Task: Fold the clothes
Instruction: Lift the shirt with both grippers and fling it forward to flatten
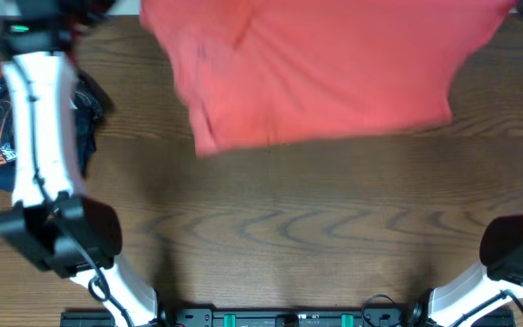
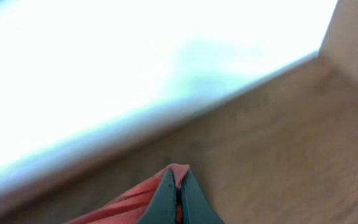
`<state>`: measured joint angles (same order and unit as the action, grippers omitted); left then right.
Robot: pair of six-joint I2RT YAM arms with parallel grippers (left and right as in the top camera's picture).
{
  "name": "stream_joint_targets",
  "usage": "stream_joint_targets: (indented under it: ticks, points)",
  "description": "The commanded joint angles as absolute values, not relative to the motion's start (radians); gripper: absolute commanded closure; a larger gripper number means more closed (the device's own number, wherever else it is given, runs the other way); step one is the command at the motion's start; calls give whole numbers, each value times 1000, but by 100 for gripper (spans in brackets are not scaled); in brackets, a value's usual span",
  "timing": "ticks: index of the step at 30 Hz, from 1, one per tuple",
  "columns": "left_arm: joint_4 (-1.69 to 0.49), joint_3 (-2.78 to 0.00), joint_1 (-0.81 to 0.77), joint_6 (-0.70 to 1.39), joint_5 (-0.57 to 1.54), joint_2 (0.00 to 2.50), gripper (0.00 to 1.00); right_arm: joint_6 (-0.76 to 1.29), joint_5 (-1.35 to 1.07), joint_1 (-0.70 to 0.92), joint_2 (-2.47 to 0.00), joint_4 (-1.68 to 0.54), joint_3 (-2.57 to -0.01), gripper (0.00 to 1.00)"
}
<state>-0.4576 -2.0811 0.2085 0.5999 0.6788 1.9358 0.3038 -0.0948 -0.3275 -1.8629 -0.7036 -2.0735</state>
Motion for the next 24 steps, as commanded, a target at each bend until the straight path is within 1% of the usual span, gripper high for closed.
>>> stream_joint_targets:
  ticks: [1, 3, 5, 7, 9, 12, 14, 18, 22, 24]
  points:
    - [-519, -2199, 244, 576, 949, 1858, 94, 299, -49, -364, -1826, -764, -2167, 99]
    - [-649, -2198, 235, 525, 1024, 1850, 94, 274, -49, -363, -1826, -833, -2167, 99]
    - [-872, -2197, 211, 396, 1045, 1850, 94, 252, -45, -360, -1834, -923, -2151, 99]
    - [-1126, -2175, 173, 230, 987, 1856, 94, 248, -18, -356, -1846, -1021, -2127, 99]
    - [-1364, -2134, 126, 74, 860, 1866, 94, 245, 16, -353, -1859, -1111, -2091, 99]
    - [-1565, -2011, 58, -83, 707, 1874, 94, 244, 39, -352, -1872, -1218, -2000, 99]
    - [-1591, -1893, 23, -124, 698, 1874, 94, 245, 64, -353, -1876, -1266, -1914, 99]
    - [-1553, -1648, -8, -131, 661, 1874, 94, 279, 165, -357, -1876, -1301, -1726, 99]
    - [-1486, -1398, -5, -130, 601, 1874, 94, 341, 307, -386, -1876, -1320, -1560, 99]
    - [-1451, -1287, 7, -118, 582, 1874, 94, 379, 320, -412, -1876, -1316, -1497, 99]
